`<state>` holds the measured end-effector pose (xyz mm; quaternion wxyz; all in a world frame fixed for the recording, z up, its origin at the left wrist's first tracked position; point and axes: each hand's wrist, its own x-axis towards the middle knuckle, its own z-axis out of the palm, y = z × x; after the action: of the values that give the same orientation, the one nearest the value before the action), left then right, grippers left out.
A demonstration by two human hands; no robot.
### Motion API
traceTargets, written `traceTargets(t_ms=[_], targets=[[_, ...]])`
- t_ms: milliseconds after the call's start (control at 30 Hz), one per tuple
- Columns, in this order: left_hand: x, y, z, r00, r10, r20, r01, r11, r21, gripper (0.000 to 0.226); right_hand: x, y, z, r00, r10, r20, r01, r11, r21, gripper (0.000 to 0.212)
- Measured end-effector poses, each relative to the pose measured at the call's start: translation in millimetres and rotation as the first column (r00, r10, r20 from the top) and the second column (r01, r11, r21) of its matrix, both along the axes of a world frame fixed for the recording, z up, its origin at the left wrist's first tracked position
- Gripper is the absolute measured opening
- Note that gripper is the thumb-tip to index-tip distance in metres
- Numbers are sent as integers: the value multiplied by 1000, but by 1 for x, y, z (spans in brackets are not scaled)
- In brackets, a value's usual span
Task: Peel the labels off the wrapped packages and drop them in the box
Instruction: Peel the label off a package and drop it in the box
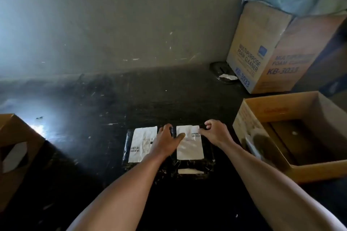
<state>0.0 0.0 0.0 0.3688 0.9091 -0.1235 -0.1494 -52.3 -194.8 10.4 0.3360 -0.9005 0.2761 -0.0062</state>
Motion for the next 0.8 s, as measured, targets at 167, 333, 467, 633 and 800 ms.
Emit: traceTargets(t_ms=[167,333,467,633,800], targets=[[-7,-11,-19,987,-52,-151,45,998,-45,100,16,2,-21,1000,21,-15,-20,1000,21,46],[-9,-11,-37,990,-89,-108,91,996,20,107,39,0,-35,998,65,8,-65,997,-30,40],[-18,-16,-47,993,-109,-52,111,992,52,101,52,-7,-42,983,183,-17,-184,980,-76,37],[-13,-15,-51,993,-117,-21,118,990,72,103,61,-12,-40,969,244,-46,-247,964,-96,30],[-13,-14,-50,991,-135,5,134,988,82,105,67,-9,-33,961,265,-81,-271,959,-79,26]])
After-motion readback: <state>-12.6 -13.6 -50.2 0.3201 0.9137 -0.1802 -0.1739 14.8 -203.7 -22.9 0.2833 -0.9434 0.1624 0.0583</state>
